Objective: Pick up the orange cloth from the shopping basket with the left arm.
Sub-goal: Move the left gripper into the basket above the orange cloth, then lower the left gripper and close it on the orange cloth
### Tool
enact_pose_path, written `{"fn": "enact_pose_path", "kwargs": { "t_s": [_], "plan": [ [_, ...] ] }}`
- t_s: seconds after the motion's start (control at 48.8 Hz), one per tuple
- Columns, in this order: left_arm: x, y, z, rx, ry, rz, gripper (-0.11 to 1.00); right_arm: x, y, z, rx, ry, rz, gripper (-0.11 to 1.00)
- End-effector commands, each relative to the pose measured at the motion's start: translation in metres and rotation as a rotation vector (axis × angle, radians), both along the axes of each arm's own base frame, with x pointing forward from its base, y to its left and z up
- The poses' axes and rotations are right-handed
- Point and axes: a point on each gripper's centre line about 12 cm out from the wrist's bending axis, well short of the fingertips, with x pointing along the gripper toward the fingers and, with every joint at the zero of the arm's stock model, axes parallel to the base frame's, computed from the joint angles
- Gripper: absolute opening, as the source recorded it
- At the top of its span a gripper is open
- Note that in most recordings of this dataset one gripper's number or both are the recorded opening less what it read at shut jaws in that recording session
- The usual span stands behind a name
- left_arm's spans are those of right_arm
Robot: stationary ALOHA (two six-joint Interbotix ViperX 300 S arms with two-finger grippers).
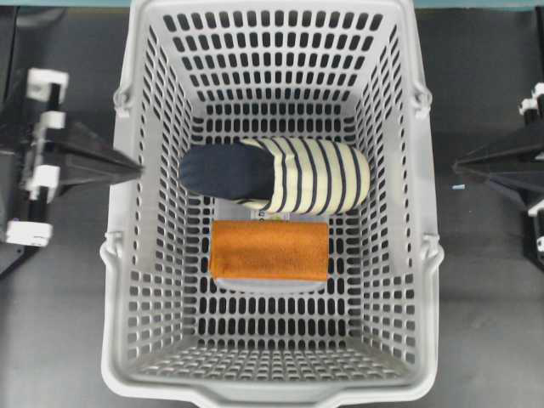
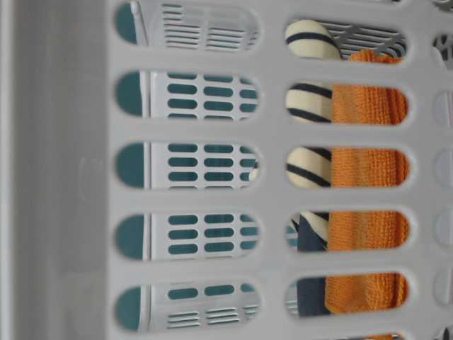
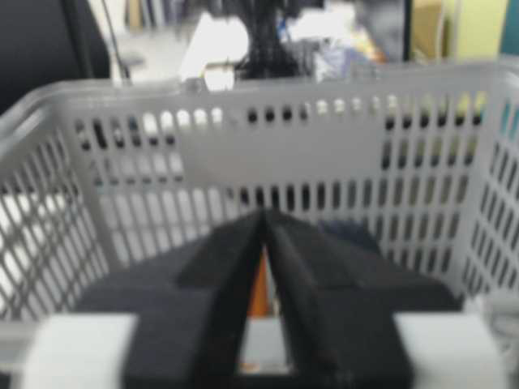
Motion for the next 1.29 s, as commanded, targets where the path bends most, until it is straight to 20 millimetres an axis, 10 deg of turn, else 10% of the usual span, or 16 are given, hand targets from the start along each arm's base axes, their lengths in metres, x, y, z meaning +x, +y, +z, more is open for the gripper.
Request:
{"fn": "enact_pose_path", "kwargs": {
  "t_s": [0.0,0.225,0.348,0.655,1.27],
  "plan": [
    [0.019,-0.001,0.014,0.006,0.049,-0.001,0.0,0.002,0.0,0.007,0.005,0.009,-0.002,0.24],
    [0.063,-0.002,0.007,0.009,0.25,0.005,0.01,0.0,0.0,0.01,-0.005,0.0,0.001,0.8],
    [0.085,-0.005,0.005,0.009,0.291,0.0,0.12,-0.002,0.0,0.013,-0.006,-0.015,-0.001,0.78],
    [0.135,-0.024,-0.023,0.016,0.427,-0.035,0.89,-0.005,-0.002,0.014,-0.009,-0.023,-0.008,0.77],
    [0.189,-0.043,-0.098,0.015,0.799,-0.024,0.87,-0.006,-0.002,0.016,-0.008,-0.067,-0.009,0.77]
  ]
}}
